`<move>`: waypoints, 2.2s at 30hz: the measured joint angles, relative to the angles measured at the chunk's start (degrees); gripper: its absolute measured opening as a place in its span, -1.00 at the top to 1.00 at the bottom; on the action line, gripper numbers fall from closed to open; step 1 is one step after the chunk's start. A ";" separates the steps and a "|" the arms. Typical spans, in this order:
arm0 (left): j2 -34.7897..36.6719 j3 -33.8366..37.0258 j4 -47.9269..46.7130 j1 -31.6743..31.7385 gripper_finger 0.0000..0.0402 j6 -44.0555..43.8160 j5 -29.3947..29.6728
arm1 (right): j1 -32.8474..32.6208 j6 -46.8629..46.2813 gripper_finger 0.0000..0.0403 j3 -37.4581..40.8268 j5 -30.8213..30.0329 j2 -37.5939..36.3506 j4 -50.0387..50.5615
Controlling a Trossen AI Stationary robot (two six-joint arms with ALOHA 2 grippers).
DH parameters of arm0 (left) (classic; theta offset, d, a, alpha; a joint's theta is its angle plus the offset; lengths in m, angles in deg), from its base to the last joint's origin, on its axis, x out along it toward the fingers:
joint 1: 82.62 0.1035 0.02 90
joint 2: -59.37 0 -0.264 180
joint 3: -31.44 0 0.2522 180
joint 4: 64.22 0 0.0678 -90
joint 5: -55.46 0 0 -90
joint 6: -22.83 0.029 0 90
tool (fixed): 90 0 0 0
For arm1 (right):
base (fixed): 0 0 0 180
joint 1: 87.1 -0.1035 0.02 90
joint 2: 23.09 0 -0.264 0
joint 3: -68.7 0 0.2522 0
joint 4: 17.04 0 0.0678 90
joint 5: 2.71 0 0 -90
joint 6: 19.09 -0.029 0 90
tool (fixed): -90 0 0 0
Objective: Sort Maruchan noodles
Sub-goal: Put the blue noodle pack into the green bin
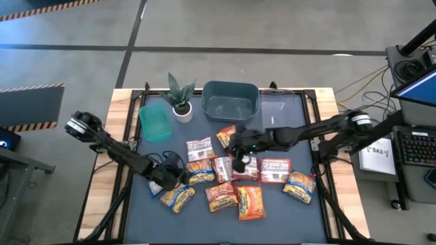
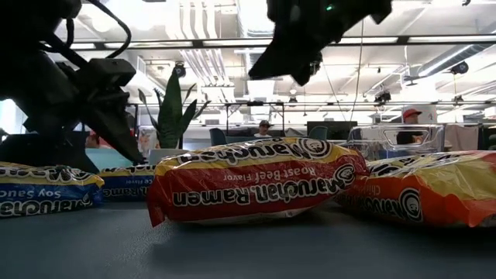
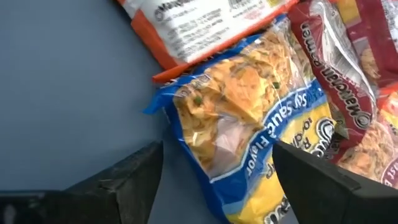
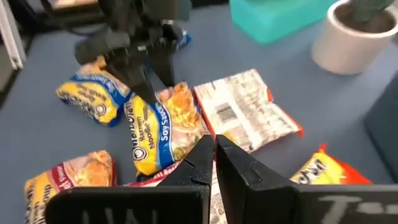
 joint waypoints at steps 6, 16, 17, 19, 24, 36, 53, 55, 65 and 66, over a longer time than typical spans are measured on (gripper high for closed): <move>0.33 -0.07 1.59 -0.02 -0.36 0.95 0.77 | -1.80 -1.55 0.96 -5.47 2.86 7.96 5.55; 0.37 0.55 6.05 0.00 -0.26 3.57 2.64 | -2.51 -3.14 0.96 -9.07 4.52 16.36 5.11; 0.37 0.55 6.16 0.00 -0.24 3.72 2.75 | -2.50 -3.17 0.96 -9.26 4.52 16.84 4.85; 0.37 0.55 6.40 0.00 -0.22 3.76 2.84 | -2.50 -3.15 0.96 -9.58 4.51 17.28 4.30; 0.39 0.55 6.82 0.00 -0.19 3.90 4.24 | -2.48 -3.48 0.96 -9.60 4.50 18.43 2.99; 0.93 0.53 10.47 0.21 -0.17 6.04 6.57 | -1.96 -3.12 0.96 -9.60 3.33 22.19 -3.40; 5.94 0.66 5.33 0.17 -0.17 6.80 4.22 | -1.45 -3.42 0.95 -9.75 2.02 25.65 -4.75; 7.08 0.84 2.65 -0.14 -0.17 5.79 2.60 | -1.45 -3.42 0.95 -9.75 1.97 25.66 -4.63; 0.24 1.79 4.03 -0.04 -0.17 2.18 -0.91 | -1.50 -3.09 0.95 -9.68 1.17 25.76 -4.73; -0.27 1.79 5.03 -0.07 -0.17 2.55 -0.43 | -1.50 -3.08 0.96 -9.64 1.16 25.76 -4.77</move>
